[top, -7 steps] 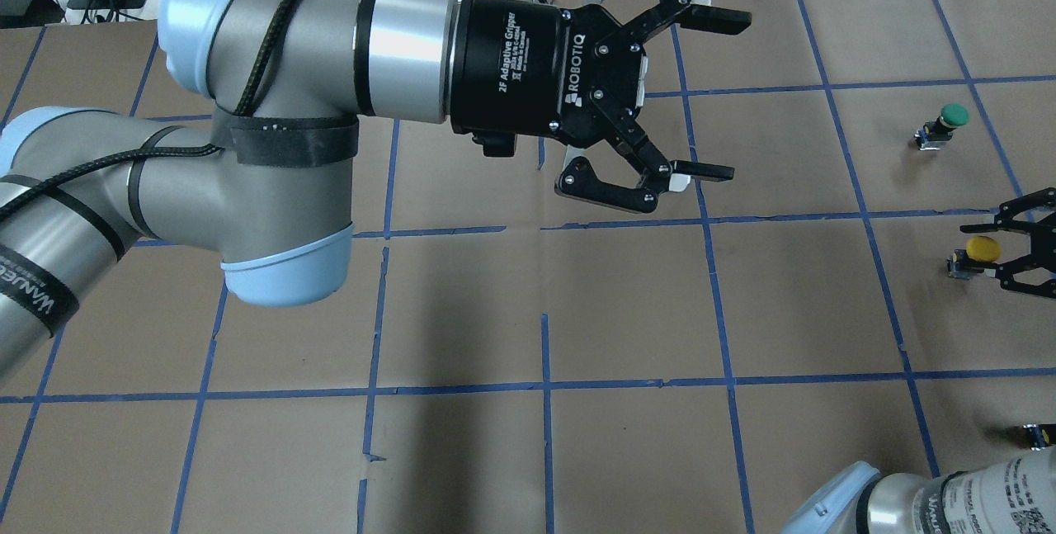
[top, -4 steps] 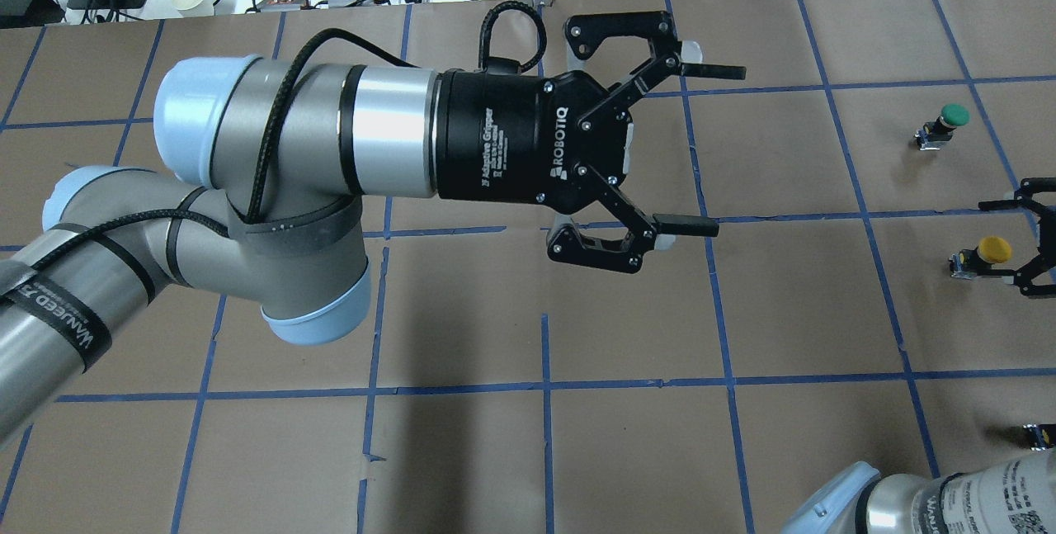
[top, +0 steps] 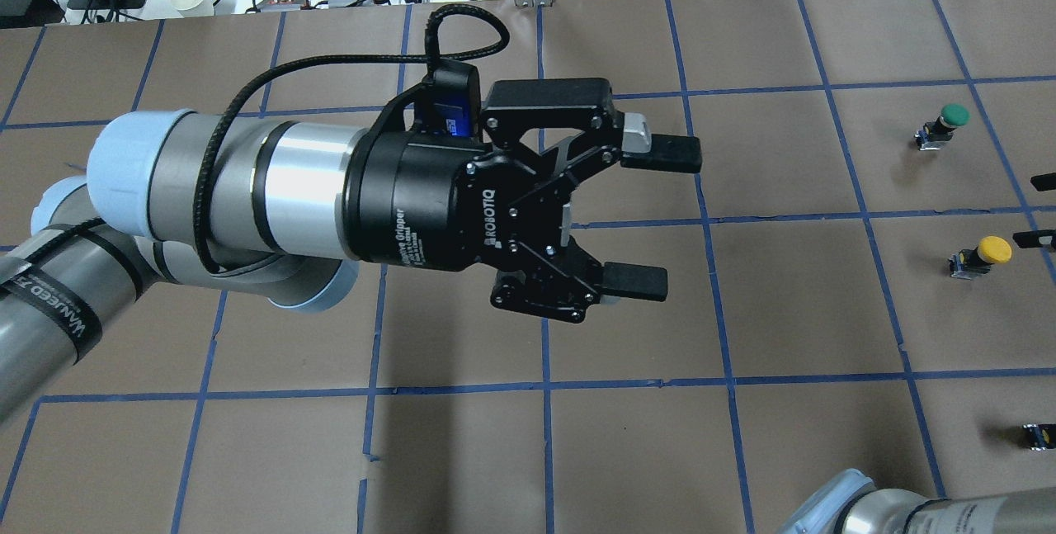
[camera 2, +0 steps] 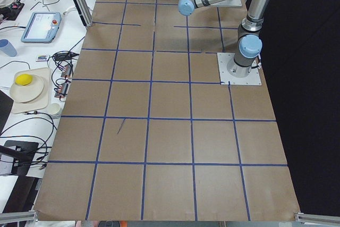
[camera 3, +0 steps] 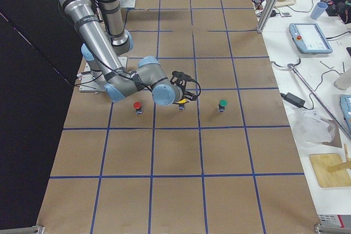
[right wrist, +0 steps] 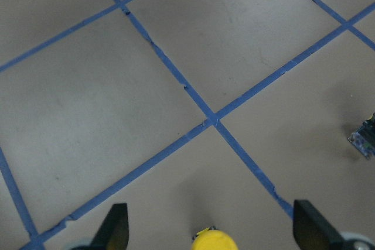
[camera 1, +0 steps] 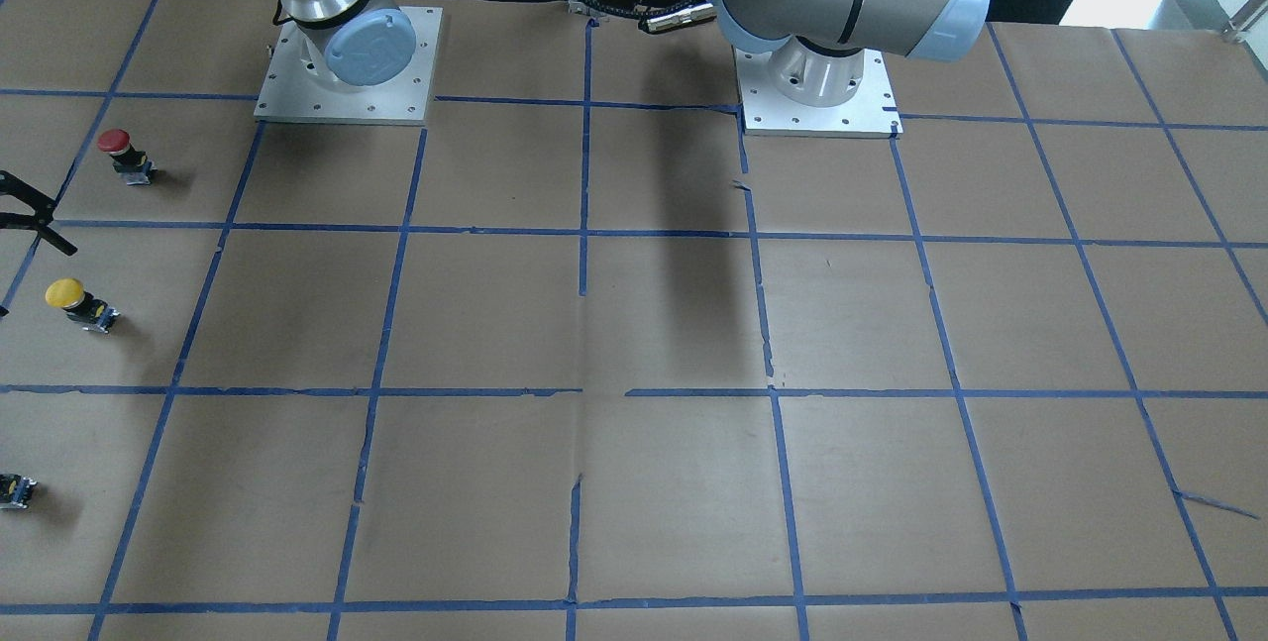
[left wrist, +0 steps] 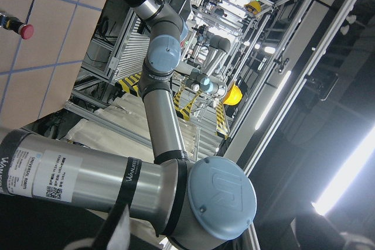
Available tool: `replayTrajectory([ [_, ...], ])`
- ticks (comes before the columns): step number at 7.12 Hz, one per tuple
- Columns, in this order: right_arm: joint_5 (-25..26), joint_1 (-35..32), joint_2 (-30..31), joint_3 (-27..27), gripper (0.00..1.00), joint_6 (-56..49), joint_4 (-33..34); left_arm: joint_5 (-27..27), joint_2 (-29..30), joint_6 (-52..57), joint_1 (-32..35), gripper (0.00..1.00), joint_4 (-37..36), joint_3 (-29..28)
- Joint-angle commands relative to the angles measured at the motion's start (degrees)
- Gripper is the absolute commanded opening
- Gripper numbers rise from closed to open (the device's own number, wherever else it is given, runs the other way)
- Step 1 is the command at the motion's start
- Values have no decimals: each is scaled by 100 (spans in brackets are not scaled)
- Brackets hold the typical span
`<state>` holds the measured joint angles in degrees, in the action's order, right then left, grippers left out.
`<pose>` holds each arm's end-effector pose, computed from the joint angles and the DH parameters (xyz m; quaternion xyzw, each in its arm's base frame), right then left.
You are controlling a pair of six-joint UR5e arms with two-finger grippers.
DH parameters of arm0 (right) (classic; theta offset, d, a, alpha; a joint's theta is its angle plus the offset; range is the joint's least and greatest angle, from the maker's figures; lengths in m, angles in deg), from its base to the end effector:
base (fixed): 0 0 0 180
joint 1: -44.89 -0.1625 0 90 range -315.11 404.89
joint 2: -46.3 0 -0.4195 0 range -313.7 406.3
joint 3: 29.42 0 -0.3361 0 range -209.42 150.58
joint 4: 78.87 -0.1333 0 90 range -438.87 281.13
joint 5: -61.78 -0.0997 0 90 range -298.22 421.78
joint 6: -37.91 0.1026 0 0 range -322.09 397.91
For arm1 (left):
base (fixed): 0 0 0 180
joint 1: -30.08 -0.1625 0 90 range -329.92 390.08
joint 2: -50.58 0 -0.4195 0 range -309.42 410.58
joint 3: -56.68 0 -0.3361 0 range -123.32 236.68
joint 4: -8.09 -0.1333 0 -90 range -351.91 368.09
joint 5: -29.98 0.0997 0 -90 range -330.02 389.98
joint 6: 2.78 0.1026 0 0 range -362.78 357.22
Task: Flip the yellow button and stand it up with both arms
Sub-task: 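Open the right gripper and lift it away from the standing button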
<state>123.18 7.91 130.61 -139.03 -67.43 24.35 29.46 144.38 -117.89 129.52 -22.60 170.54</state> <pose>-0.2291 -0.4008 0.3273 -0.4015 0.8764 -0.2221 0.1463 -0.2851 -0.2763 0.5246 0.0747 -0.7033 -0.1951 0.6795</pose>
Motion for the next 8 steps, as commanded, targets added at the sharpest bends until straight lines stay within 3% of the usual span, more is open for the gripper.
replayTrajectory([
  [1, 816, -789, 672, 79, 100, 3695, 22, -482, -29, -1122, -223, 99, -533, -143],
  [2, 1307, -1280, 726, 262, 100, 5227, 14, -641, -20, -1284, -311, 99, -1161, -136],
  [4, 2197, -2317, 718, 597, 100, 7954, -65, -853, -29, -1887, -346, 99, -1299, -153],
  [7, 3199, -3514, 727, 834, 100, 10439, -652, -1685, -213, -4170, -531, 95, -1317, -206],
  [8, 3159, -3796, 718, 1340, 100, 11098, -1385, -2210, -249, -5073, -592, 93, -1743, -389],
])
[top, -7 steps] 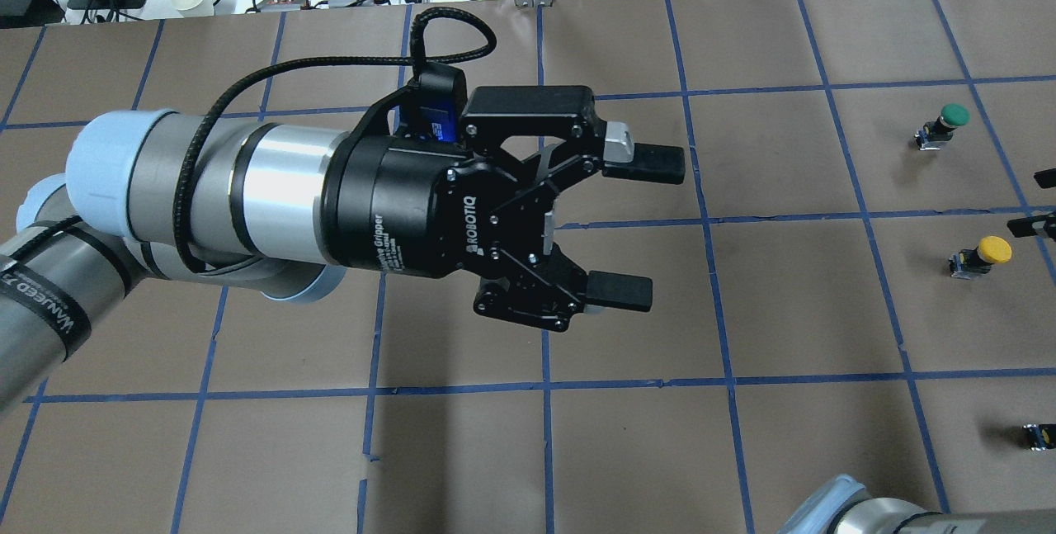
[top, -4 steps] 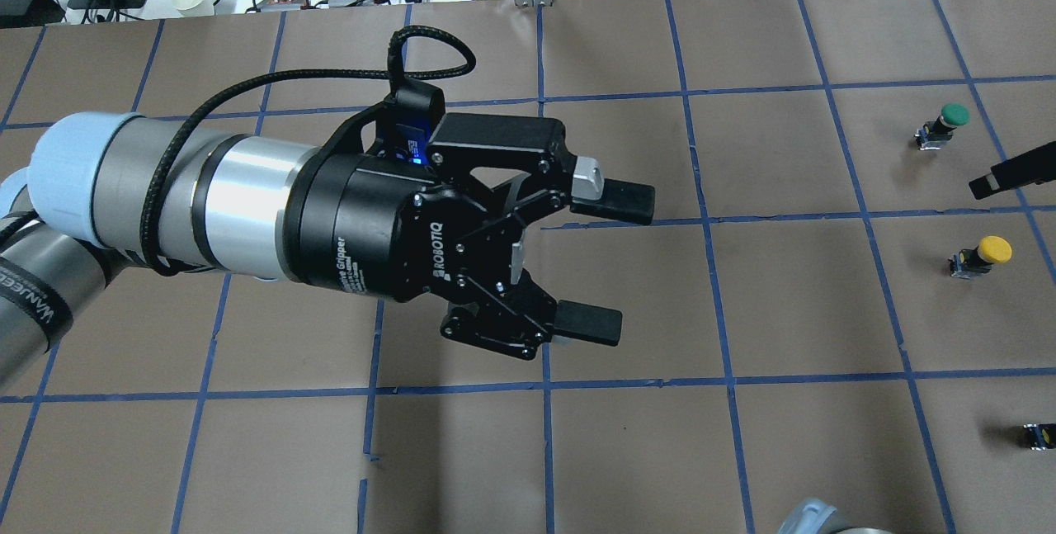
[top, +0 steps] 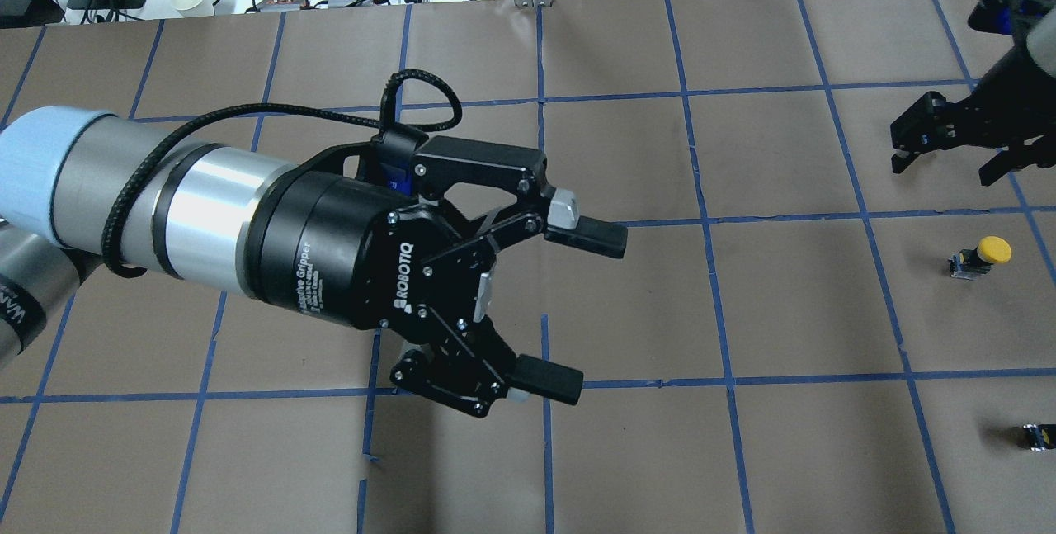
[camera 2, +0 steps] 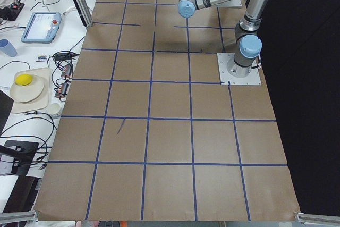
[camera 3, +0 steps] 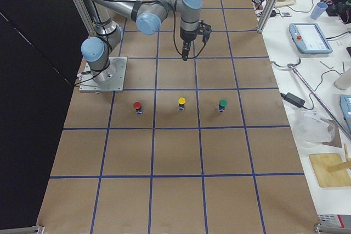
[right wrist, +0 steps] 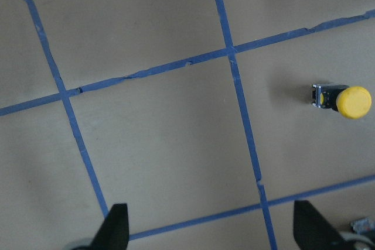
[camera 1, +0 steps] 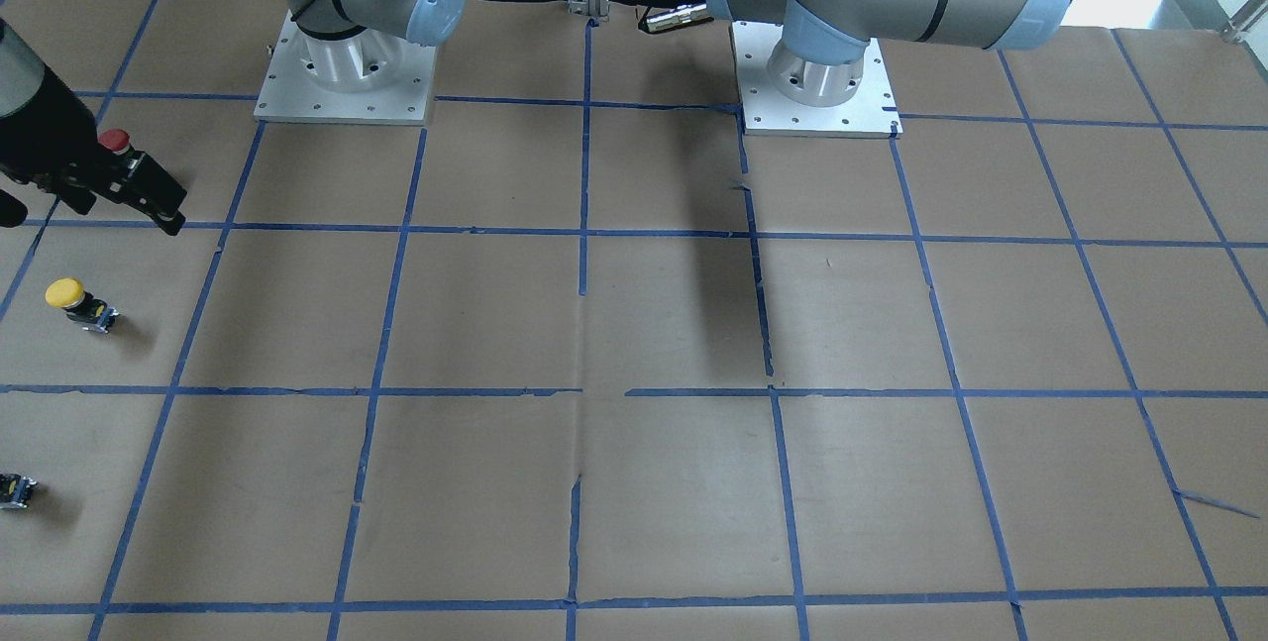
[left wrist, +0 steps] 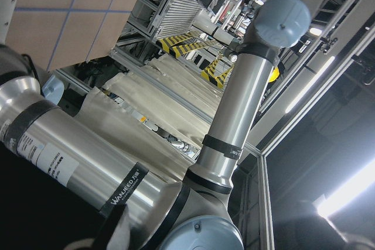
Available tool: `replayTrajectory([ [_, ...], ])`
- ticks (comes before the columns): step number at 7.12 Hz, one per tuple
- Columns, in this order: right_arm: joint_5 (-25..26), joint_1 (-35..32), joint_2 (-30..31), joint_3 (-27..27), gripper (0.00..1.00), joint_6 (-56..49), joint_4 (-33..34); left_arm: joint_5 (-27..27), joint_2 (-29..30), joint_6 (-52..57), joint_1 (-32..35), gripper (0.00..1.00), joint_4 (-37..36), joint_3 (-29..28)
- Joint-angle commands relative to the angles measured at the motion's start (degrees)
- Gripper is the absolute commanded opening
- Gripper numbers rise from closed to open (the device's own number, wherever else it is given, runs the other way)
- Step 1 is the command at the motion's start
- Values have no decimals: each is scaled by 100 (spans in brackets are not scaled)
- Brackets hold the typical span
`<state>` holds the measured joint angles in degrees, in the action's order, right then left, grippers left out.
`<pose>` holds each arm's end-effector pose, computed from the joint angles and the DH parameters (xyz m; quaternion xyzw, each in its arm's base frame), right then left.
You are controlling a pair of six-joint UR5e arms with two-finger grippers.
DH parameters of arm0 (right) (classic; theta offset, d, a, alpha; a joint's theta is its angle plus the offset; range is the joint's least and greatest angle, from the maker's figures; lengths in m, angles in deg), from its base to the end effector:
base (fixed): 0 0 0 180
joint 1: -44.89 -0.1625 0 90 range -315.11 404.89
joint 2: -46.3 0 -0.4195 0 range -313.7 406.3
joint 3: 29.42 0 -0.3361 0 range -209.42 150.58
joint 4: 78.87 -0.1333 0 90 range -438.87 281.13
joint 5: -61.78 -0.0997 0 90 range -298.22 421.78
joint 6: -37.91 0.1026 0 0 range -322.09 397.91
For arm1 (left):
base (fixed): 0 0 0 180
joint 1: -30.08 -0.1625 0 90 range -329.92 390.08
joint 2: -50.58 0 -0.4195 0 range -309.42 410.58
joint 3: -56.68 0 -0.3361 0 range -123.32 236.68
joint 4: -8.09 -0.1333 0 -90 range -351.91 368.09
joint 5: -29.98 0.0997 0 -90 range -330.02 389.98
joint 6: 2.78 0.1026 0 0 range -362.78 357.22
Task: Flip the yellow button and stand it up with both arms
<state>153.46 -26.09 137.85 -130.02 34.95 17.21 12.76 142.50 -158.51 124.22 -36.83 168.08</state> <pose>-0.0120 -0.4346 0.4214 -0.1393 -0.9898 -0.0282 0.0094 -0.2493 -0.2404 0.5302 0.1599 -0.7273 -0.3598 0.5622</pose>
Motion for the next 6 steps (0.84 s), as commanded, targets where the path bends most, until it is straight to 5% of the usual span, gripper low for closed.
replayTrajectory([
  [1, 105, -626, -6, 914, 100, 1007, -1349, -1094, -17, -2318, -193, 94, -1108, -379],
  [3, 96, -1519, 2, 1147, 100, 1822, -1497, -2157, -16, -3922, -317, 94, -2164, -478],
  [6, 105, -2350, -6, 972, 100, 2353, -1435, -2882, 10, -5595, -326, 99, -3948, -601],
])
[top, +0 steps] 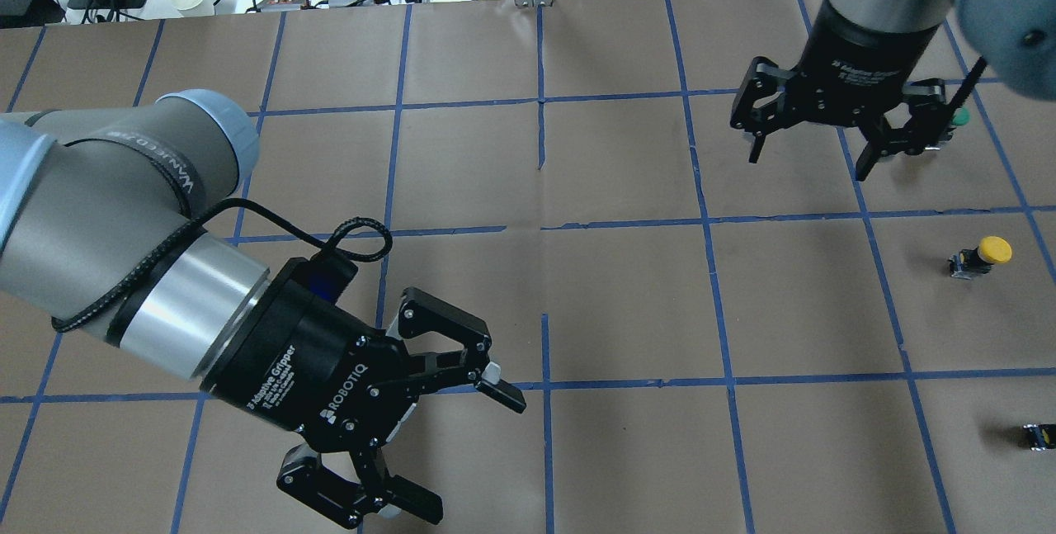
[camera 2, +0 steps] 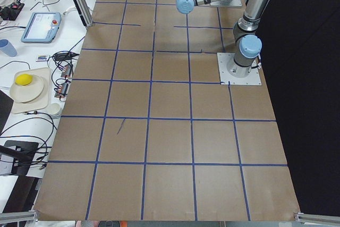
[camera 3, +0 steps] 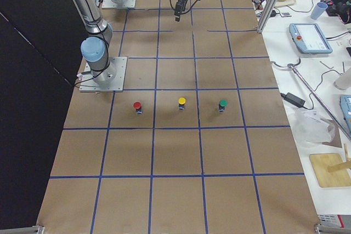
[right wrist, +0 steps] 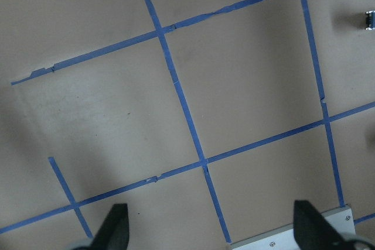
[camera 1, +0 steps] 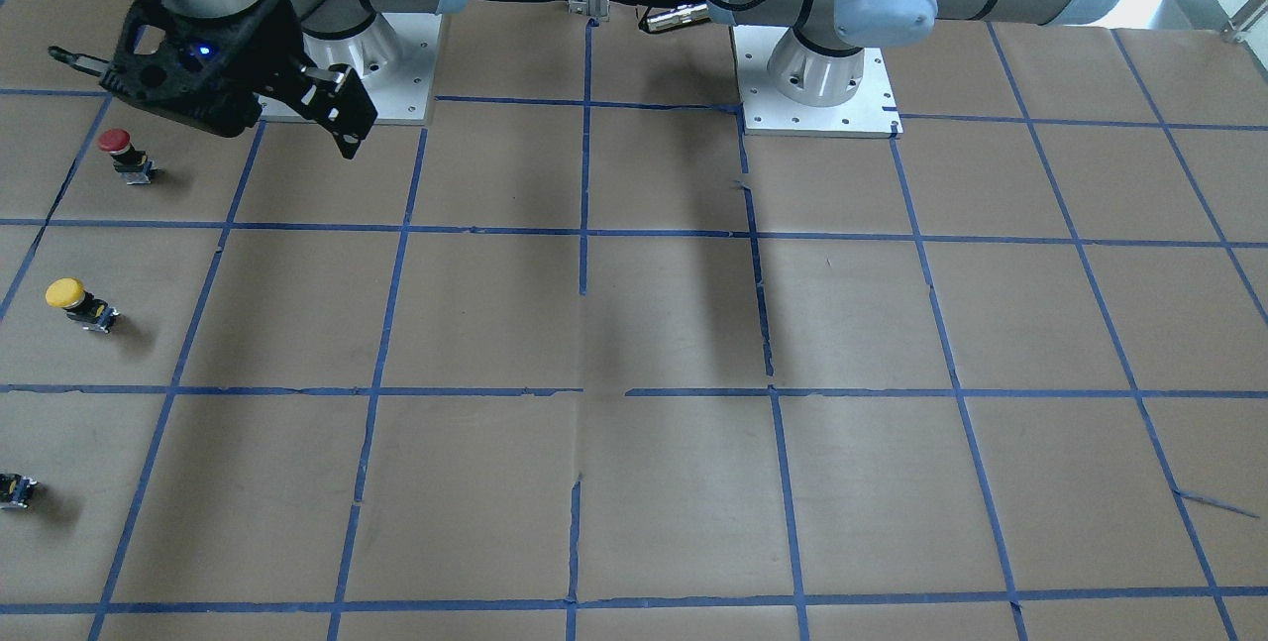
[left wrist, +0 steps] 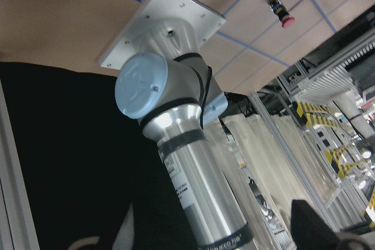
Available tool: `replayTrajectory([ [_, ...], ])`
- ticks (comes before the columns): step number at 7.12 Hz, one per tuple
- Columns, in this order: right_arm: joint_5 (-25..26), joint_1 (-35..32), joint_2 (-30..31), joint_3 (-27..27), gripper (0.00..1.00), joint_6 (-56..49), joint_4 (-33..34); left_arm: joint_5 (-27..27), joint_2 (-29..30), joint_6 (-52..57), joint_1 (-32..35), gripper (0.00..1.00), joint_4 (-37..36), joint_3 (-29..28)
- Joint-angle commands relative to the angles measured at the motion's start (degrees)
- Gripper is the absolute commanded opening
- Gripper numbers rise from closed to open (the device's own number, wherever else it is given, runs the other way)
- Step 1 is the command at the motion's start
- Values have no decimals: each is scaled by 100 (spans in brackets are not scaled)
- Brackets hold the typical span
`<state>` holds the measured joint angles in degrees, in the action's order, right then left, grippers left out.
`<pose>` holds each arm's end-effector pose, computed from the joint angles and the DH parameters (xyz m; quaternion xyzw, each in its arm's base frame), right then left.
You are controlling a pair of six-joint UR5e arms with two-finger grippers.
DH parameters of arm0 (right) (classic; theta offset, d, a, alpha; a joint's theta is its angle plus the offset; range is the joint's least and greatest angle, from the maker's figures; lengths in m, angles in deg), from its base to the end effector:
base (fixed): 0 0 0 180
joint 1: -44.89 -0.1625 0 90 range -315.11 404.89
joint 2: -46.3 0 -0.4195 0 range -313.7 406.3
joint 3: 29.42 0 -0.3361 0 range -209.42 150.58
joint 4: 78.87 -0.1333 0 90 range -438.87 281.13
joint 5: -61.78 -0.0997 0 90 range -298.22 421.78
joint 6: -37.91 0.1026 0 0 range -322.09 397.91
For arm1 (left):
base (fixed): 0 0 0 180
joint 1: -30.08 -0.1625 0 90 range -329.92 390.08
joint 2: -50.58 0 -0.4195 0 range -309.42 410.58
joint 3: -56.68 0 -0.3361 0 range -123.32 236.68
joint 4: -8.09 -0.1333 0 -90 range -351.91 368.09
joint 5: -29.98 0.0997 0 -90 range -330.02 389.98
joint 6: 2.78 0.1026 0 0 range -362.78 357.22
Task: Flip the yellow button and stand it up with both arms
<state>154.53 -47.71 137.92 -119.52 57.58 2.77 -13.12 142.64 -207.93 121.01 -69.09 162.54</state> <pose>0.1469 -0.4047 0.4771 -0.1467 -0.9871 -0.0539 0.0350 -0.2117 -0.2099 0.4690 0.2887 -0.8428 -0.3235 0.3190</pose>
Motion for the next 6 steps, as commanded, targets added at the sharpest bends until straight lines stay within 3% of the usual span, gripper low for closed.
replayTrajectory([
  [1, -12, -136, -5, -78, 100, 98, 10, -547, -13, -1050, -6, 99, -1050, -56],
  [3, -3, 57, 13, -87, 100, -329, 36, -1110, 22, -1911, -6, 99, -1516, -284],
  [4, -55, 215, 22, -104, 99, -376, 19, -1086, -21, -1897, -6, 99, -1467, -328],
  [5, -73, 243, 57, -139, 96, -403, 27, -790, -48, -1793, -6, 99, -1188, -364],
  [6, -204, 269, 74, -279, 99, -420, 88, 22, -74, -1452, 3, 99, -672, -425],
])
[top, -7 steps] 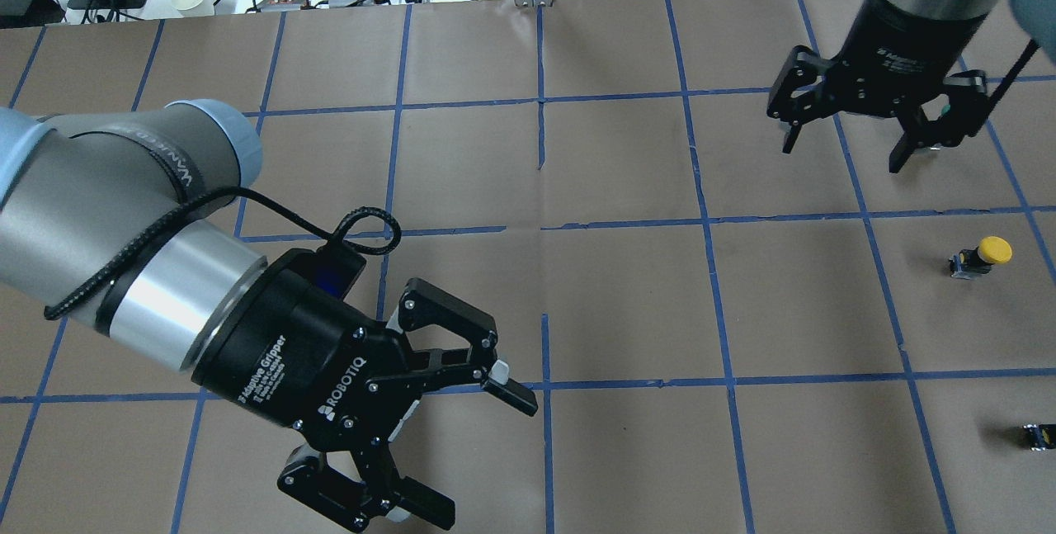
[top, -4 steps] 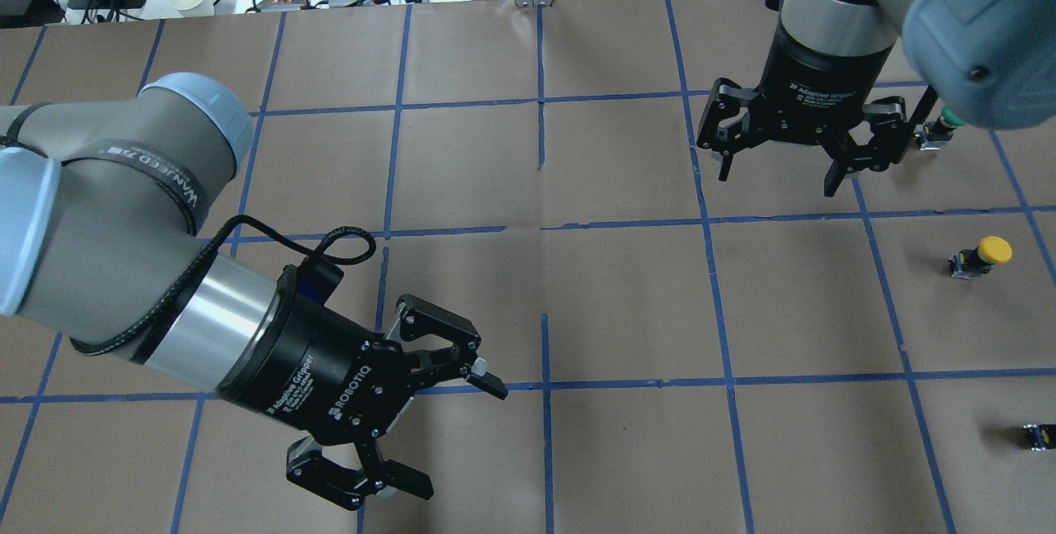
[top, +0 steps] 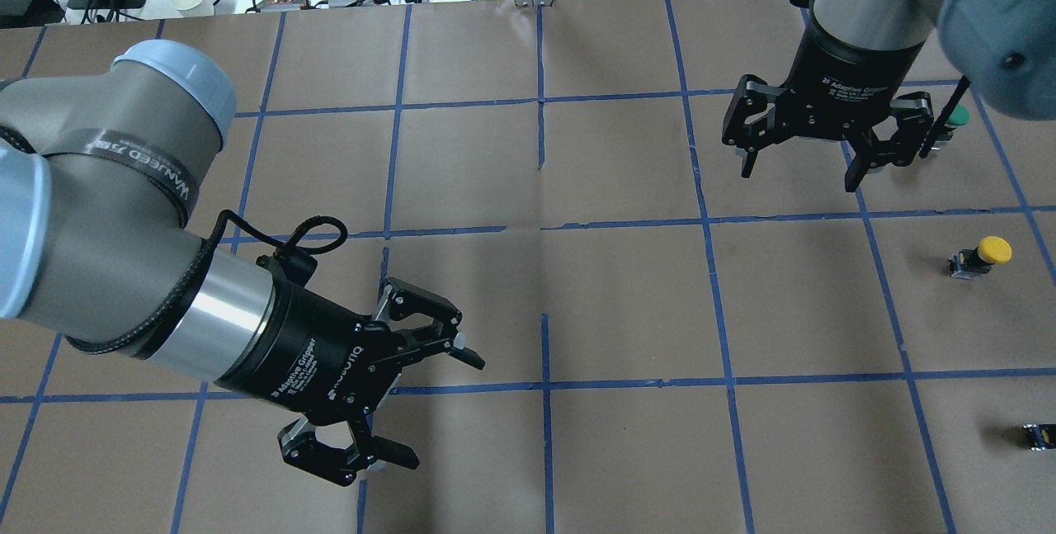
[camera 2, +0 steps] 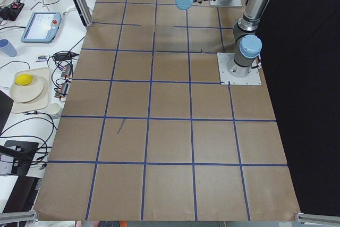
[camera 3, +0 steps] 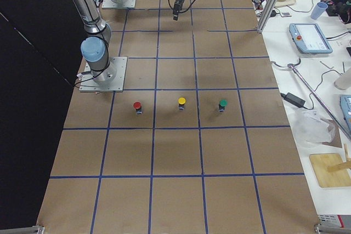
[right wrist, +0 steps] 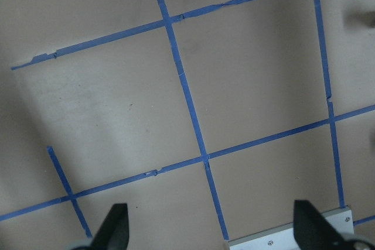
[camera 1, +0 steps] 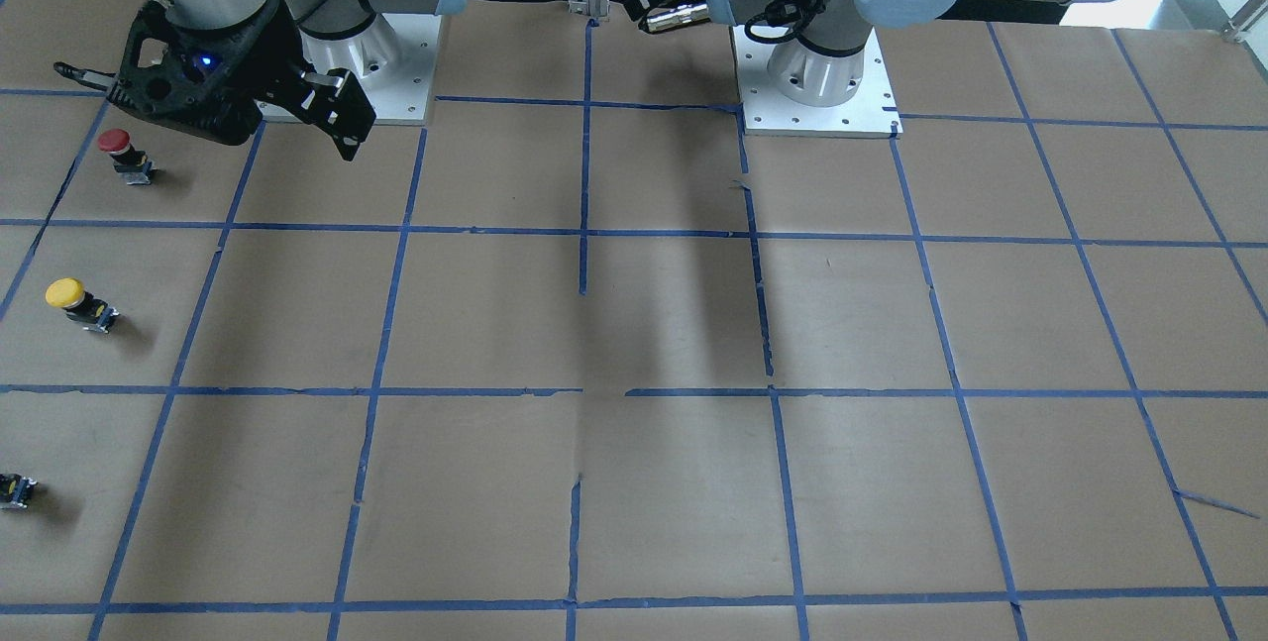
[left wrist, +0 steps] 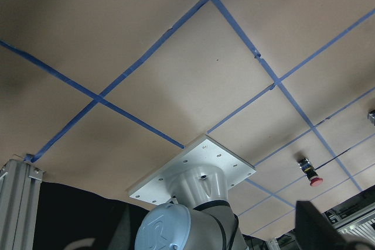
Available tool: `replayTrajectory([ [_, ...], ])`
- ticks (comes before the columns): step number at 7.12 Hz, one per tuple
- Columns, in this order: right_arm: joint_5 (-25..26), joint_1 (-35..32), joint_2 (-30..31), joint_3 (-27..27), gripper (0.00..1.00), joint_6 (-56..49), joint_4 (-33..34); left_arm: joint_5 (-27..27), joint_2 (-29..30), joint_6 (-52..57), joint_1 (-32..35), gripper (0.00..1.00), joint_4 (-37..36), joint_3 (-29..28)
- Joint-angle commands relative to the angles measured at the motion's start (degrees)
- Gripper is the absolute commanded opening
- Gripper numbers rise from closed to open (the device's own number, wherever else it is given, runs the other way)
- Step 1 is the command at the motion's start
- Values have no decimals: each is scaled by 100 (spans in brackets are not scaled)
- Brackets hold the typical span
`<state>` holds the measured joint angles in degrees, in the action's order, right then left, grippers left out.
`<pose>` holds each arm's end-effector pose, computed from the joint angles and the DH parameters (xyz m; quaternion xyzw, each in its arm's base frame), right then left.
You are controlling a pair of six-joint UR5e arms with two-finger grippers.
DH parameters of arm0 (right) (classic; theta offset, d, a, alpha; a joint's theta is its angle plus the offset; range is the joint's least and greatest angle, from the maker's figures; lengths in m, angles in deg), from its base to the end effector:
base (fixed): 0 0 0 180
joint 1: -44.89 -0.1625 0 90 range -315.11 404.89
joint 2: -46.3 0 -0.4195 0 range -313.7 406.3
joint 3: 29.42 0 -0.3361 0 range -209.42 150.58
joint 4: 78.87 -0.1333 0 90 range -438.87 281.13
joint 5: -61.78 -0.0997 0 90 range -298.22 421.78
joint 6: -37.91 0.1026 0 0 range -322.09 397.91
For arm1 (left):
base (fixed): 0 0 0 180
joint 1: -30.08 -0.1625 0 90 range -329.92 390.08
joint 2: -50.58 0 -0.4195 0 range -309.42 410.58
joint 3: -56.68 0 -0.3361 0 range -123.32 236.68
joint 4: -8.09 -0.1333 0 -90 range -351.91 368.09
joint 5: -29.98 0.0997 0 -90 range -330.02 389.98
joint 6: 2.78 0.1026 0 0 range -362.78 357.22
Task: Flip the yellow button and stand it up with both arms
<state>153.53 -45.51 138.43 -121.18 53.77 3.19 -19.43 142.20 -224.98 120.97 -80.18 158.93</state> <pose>0.1330 -0.4049 0.4691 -0.1332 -0.9888 -0.0632 0.0244 -0.2035 -0.2180 0.4530 0.3718 -0.8529 -0.2446 0.2729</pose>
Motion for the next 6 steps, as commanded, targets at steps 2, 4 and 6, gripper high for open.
replayTrajectory([
  [2, -413, 32, 85, -246, 99, -65, 213, 2261, 21, 1175, -2, 99, 1249, -170],
  [4, -387, 5, 77, -221, 100, -47, 195, 3215, 66, 1755, -2, 99, 1495, -144],
  [6, -343, -3, 77, -247, 100, -48, 178, 3262, 57, 3482, -2, 97, 3408, -101],
])
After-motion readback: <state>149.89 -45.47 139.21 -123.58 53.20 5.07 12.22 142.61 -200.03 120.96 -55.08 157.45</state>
